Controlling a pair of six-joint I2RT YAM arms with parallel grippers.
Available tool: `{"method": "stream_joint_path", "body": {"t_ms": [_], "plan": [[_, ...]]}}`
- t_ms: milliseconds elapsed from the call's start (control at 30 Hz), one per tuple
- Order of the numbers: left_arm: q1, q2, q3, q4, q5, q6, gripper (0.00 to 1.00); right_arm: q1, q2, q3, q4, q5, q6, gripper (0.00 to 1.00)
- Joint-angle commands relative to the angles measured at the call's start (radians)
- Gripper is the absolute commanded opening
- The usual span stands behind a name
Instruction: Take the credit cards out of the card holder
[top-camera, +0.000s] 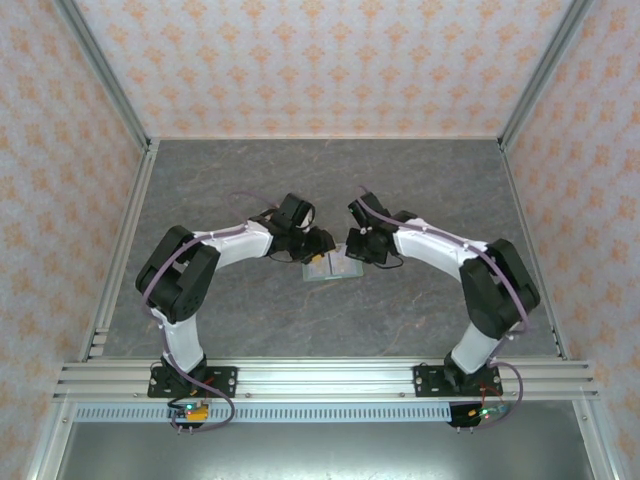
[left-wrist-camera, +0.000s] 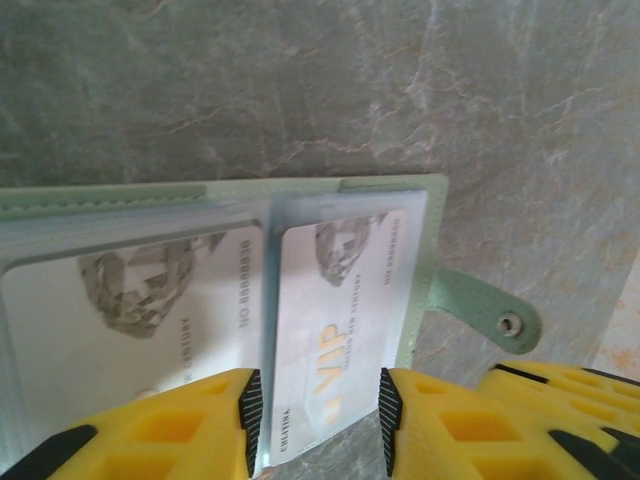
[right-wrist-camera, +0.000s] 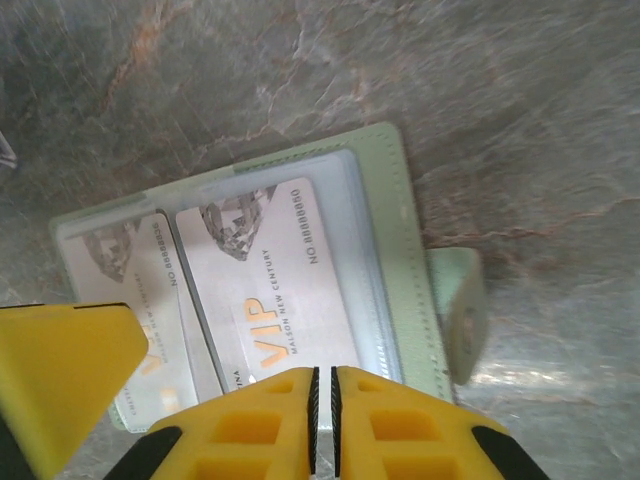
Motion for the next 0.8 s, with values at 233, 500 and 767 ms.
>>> {"method": "stream_joint_path", "body": {"t_ms": [233, 500, 767], "plan": [[-0.004, 0.019, 0.0, 0.015, 0.02, 0.005, 0.31, 0.015, 0.098, 0.049, -0.04, 0.076, -0.015, 0.23], [-0.003, 0.036, -0.001, 0.014, 0.017, 0.009, 0.3, 0.015, 0.136, 0.05, -0.024, 0.046, -0.018, 0.21], [-0.003, 0.058, -0.03, 0.057, 0.027, -0.003, 0.27, 0.016, 0.161, 0.058, -0.02, 0.02, -0.024, 0.16]]}}
